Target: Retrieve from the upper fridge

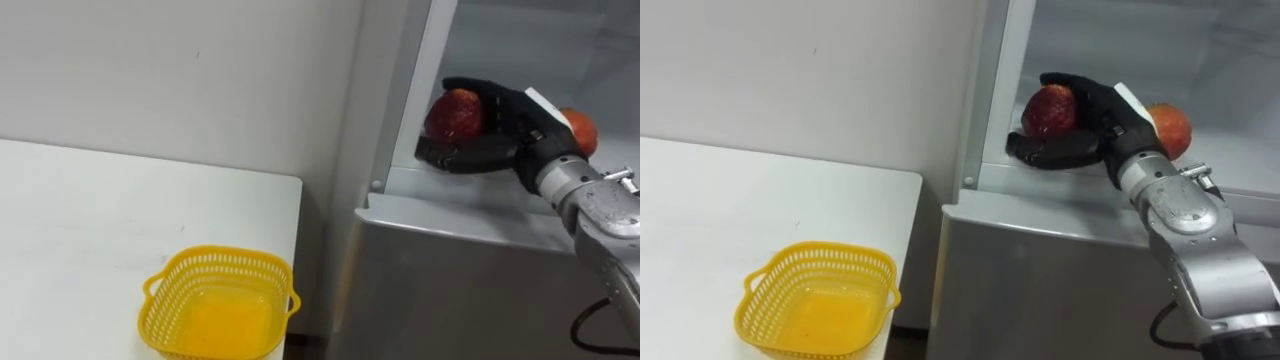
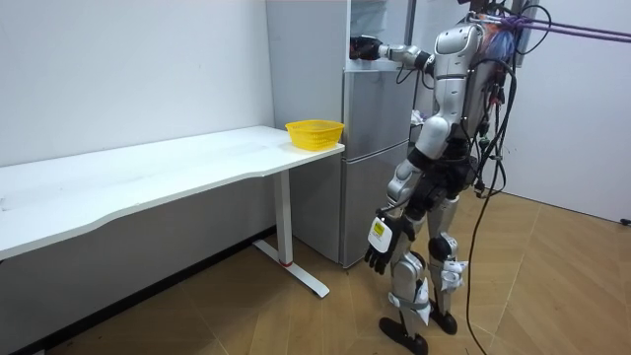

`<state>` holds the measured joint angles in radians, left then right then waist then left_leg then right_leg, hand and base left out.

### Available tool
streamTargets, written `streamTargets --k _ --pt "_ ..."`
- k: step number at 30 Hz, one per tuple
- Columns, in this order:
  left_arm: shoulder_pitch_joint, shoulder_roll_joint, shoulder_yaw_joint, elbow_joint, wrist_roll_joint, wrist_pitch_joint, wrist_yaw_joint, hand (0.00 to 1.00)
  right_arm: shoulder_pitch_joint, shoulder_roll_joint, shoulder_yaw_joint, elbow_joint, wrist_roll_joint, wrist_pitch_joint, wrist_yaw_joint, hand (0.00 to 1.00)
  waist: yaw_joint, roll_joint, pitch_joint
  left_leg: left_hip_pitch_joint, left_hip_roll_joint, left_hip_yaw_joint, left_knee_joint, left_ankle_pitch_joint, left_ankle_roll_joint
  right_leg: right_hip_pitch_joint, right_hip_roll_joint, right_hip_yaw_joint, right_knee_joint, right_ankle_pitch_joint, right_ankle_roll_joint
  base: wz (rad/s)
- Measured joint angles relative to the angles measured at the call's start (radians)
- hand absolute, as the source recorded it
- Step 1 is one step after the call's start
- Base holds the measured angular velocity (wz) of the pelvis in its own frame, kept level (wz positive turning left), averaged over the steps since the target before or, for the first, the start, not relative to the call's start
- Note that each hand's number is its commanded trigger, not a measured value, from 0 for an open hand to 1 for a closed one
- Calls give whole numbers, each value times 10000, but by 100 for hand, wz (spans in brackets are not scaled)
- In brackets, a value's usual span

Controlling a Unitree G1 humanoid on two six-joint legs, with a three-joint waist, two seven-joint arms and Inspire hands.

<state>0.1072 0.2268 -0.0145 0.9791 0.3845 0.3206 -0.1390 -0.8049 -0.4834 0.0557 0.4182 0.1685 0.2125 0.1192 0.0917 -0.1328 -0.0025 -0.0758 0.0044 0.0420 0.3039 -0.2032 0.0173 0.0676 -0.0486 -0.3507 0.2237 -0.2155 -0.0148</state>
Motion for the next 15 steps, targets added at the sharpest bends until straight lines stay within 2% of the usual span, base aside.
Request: streamTargets --k 4,7,15 --pt "-15 -81 -17 -15 -8 81 0 0 -9 9 4 43 -3 27 6 100 51 132 -69 87 9 31 -12 1 1 30 -10 1 8 10 -9 -1" --pt "-22 -105 -16 -25 -8 88 0 0 -10 4 -18 58 -2 37 1 100 177 169 -62 179 22 67 -89 4 -4 116 -13 2 0 10 -9 -3" --pt "-56 -118 -22 -56 -55 129 0 0 -51 12 -46 66 6 55 8 100 251 153 -53 208 22 70 -131 4 -7 143 -19 -20 -33 9 -8 0"
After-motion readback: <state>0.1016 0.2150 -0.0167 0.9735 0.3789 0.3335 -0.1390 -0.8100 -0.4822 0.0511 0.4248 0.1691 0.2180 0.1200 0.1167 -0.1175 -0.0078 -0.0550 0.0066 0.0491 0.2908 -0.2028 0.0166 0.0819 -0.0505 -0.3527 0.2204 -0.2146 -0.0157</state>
